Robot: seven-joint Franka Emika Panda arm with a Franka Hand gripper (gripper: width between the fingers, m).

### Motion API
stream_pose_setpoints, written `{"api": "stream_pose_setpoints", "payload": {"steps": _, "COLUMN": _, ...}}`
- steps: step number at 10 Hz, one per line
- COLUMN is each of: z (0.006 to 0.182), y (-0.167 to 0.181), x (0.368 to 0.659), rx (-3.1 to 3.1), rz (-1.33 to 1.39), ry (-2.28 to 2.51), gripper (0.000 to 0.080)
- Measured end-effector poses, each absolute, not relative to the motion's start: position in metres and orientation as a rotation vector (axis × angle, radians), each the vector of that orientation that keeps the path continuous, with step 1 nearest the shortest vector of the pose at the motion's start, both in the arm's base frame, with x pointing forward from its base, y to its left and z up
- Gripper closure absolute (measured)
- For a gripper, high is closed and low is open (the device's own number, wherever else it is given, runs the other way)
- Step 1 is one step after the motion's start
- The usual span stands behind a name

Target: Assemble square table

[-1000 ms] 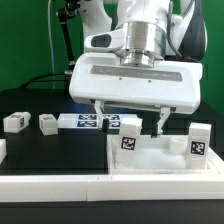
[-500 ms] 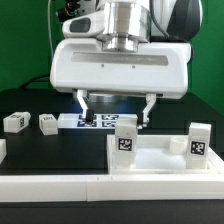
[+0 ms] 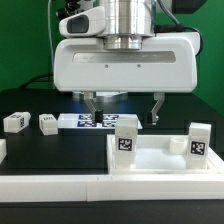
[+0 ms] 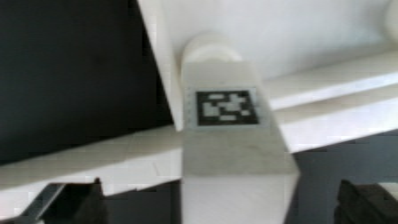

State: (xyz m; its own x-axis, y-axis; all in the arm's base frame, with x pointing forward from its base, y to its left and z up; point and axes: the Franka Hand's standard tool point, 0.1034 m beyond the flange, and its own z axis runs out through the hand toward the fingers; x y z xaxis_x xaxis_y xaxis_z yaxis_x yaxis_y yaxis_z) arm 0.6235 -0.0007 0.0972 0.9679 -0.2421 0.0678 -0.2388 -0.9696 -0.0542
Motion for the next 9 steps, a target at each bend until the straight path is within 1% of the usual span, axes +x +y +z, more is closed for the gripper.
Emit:
{"api": "stream_pose_setpoints", "payload": {"steps": 2, "z": 0.087, "y": -0.003, "x": 0.622, "rx": -3.067, "rz": 0.009, "ry": 0.38, "gripper": 0.0151}}
{"api": "stream_pose_setpoints", "payload": {"steps": 4, "z": 0.078, "y": 0.0, "x": 0.623, "rx": -3.073, "rz": 0.016, "ry": 0.386, "gripper": 0.0151}}
{"api": "stream_pose_setpoints", "payload": {"steps": 5, "z": 0.078, "y": 0.0, "x": 0.623, "rx": -3.07, "rz": 0.016, "ry": 0.413, "gripper": 0.0151}}
{"api": "stream_pose_setpoints", "payload": {"steps": 6, "z": 0.078, "y": 0.0, "x": 0.623, "rx": -3.07, "rz": 0.017, "ry": 0.414, "gripper": 0.0266}}
{"api": "stream_pose_setpoints", "payload": {"steps": 7, "z": 0.078, "y": 0.0, "x": 0.623, "rx": -3.058, "rz": 0.018, "ry": 0.489, "gripper": 0.04}}
{"api": "stream_pose_setpoints", "payload": {"steps": 8, "z": 0.077, "y": 0.0, "x": 0.623, "rx": -3.041, "rz": 0.021, "ry": 0.587, "gripper": 0.04}}
{"api": "stream_pose_setpoints", "payload": {"steps": 9, "z": 0.077, "y": 0.0, "x": 0.623, "rx": -3.02, "rz": 0.023, "ry": 0.692, "gripper": 0.0513}}
